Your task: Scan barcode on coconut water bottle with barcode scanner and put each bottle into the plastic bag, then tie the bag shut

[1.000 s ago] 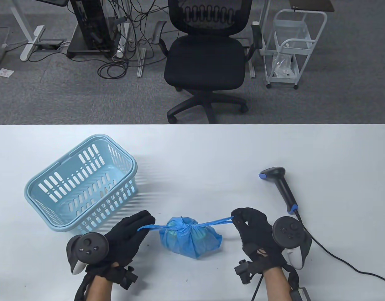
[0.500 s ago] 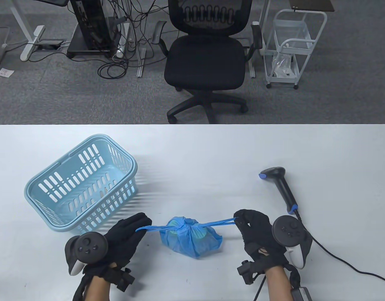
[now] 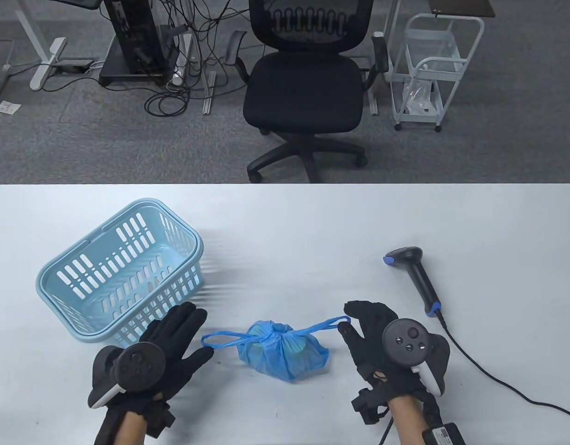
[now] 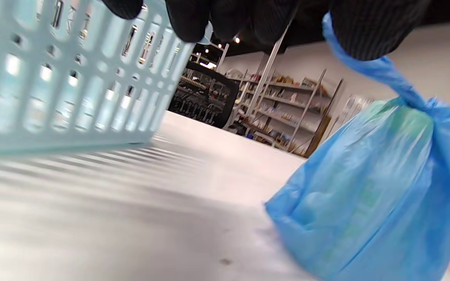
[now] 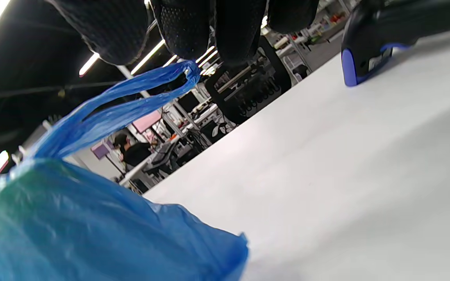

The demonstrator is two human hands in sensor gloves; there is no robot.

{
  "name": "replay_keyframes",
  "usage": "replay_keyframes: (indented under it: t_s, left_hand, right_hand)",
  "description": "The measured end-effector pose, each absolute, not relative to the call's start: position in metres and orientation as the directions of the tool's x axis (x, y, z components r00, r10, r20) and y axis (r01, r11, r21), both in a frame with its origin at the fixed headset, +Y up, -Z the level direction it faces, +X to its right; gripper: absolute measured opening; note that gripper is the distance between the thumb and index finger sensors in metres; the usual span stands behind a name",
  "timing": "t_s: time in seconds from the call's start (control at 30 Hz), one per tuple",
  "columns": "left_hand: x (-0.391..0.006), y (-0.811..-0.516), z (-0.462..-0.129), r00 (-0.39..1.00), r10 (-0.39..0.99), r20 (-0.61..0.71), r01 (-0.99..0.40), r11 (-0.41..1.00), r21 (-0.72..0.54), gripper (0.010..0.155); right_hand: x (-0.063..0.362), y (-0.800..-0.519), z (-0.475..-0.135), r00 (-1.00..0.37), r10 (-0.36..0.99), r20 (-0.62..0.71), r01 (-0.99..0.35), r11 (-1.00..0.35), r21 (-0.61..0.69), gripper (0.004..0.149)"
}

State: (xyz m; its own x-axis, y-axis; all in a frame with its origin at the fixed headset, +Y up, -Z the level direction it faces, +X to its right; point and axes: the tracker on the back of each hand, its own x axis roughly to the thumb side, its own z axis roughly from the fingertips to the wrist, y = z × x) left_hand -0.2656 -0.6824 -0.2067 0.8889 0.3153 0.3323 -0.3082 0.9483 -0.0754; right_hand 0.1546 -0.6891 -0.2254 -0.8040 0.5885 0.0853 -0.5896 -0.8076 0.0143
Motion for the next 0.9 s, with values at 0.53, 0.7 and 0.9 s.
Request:
replay_keyframes:
  t_s: [0.53, 0.7, 0.9]
  left_hand:
    - [-0.256, -0.706, -0.194, 0.969, -0.039, 0.245, 0.071, 0.990, -0.120, 0.098]
    - [-0.259, -0.709, -0.195, 0.972, -0.037, 0.231, 0.068, 0.989, -0.128, 0.098]
    - [-0.262, -0.713, -0.195, 0.975, -0.040, 0.217, 0.073, 0.986, -0.149, 0.099]
  right_hand:
    - [0.149, -0.711, -0.204, -0.984, 0.153, 0.093, -0.152, -0.988, 0.019, 0.077]
    - [0.151, -0.718, -0.208, -0.983, 0.165, 0.075, -0.161, -0.985, 0.055, 0.078]
    - [0.149, -0.723, -0.210, -0.983, 0.164, 0.080, -0.156, -0.982, 0.107, 0.079]
